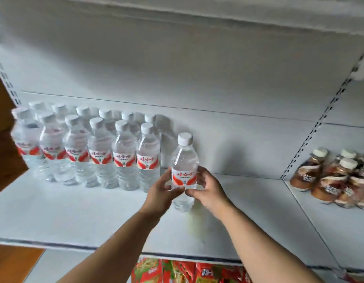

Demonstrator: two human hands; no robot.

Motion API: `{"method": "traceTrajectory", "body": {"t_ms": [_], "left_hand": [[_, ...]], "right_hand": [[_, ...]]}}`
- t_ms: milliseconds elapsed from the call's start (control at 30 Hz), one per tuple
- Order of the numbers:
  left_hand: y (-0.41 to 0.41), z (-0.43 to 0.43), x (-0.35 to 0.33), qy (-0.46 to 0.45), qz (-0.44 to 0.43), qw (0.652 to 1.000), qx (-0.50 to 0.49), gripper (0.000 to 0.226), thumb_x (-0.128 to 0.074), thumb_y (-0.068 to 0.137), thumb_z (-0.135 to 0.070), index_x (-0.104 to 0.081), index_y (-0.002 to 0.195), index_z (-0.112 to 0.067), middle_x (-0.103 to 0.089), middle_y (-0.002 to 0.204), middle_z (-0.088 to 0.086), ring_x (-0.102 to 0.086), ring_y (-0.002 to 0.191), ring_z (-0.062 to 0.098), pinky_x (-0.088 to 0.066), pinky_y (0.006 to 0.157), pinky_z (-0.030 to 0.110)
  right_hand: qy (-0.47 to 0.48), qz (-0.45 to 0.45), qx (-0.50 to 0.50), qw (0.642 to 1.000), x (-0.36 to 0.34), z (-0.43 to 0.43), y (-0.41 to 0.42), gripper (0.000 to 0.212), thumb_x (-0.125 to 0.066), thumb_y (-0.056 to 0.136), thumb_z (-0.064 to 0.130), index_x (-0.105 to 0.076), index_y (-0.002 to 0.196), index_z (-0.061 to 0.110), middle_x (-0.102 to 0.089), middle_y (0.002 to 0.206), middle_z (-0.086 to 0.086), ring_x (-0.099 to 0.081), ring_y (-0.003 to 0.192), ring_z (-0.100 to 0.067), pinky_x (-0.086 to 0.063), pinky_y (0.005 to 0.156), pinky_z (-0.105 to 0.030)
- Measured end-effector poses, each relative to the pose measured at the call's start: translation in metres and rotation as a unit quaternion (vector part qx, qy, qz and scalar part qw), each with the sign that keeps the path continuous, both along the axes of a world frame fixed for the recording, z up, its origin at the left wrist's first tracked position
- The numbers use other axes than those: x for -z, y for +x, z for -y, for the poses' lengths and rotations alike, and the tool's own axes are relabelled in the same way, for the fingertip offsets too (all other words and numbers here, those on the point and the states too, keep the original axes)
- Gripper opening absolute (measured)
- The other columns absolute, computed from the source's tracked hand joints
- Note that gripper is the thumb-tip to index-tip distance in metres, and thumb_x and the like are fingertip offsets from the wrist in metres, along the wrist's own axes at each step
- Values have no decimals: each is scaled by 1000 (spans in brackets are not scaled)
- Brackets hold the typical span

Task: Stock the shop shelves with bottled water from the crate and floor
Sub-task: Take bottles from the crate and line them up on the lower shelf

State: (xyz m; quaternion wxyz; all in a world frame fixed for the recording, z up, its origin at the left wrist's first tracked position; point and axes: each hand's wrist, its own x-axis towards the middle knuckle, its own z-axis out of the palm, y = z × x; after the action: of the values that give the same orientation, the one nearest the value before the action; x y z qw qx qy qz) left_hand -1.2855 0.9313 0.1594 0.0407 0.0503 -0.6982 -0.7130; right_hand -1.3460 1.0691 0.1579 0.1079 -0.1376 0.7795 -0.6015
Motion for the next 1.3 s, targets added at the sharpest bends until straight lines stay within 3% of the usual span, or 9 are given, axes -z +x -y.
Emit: {"method": "traceTrajectory", "body": {"t_ms": [100,200,333,500,733,833,933,1100,1300], "left_hand": [[-16,2,21,5,-25,1000,-10,48,-60,85,3,-53,127,-17,-70,109,5,-67,97,12,-52,76,17],[-35,6,36,-42,-26,997,-65,56,-72,77,-19,-53,128,-29,-69,111,-3,-64,104,16,-51,92,32],[-46,-6,41,-96,-32,967,-234,40,-71,80,-17,-55,117,-11,-64,112,2,-58,110,19,-46,94,33],[-56,-20,46,-127,-21,958,-258,51,-51,93,-24,-37,141,-14,-44,143,2,-41,132,19,-33,110,38],[-59,-24,22,139,-3,962,-237,49,-28,99,-42,-37,141,-17,-39,145,1,-34,135,16,-24,112,29],[-65,-23,23,202,-15,952,-230,56,-26,97,-52,-33,143,-22,-36,144,-8,-28,138,13,-19,116,31],[-69,-23,24,227,-28,950,-213,58,-25,96,-54,-30,144,-23,-37,127,-16,-24,139,10,-18,114,28],[-75,-19,31,216,-38,956,-195,61,-20,96,-54,-27,146,-19,-32,148,-6,-21,140,10,-14,114,28],[-78,-19,31,215,-28,956,-199,58,-24,95,-55,-29,144,-25,-35,143,-10,-25,132,2,-16,111,27]], "right_hand": [[-28,-24,-1,999,24,5,-19,64,-71,71,-7,-48,112,37,-63,114,5,-55,115,-12,-45,101,-36],[-56,-35,1,998,36,11,-34,62,-71,73,-5,-48,114,35,-62,112,11,-55,113,-8,-47,99,-44],[-71,-61,20,995,47,28,-54,55,-72,73,-3,-48,102,38,-61,119,5,-55,117,-11,-44,102,-40],[-78,-75,9,994,50,46,-79,52,-74,72,-2,-46,96,35,-60,119,1,-56,115,-15,-46,100,-40],[-98,-93,-3,991,53,61,-96,52,-74,71,-3,-47,107,25,-60,111,1,-58,105,-12,-42,92,-17],[-52,-107,25,993,53,64,-101,55,-77,70,7,-53,116,24,-60,108,-3,-58,99,-16,-46,90,-25],[-3,-123,42,991,48,65,-105,57,-77,70,12,-55,122,22,-59,95,-1,-56,92,-15,-48,89,-31],[3,-114,49,992,44,68,-108,56,-78,70,13,-57,120,24,-59,85,4,-58,87,-16,-51,84,-31],[15,-105,54,993,42,69,-104,66,-75,74,13,-48,133,23,-64,112,-5,-60,105,-21,-47,91,-27]]}}
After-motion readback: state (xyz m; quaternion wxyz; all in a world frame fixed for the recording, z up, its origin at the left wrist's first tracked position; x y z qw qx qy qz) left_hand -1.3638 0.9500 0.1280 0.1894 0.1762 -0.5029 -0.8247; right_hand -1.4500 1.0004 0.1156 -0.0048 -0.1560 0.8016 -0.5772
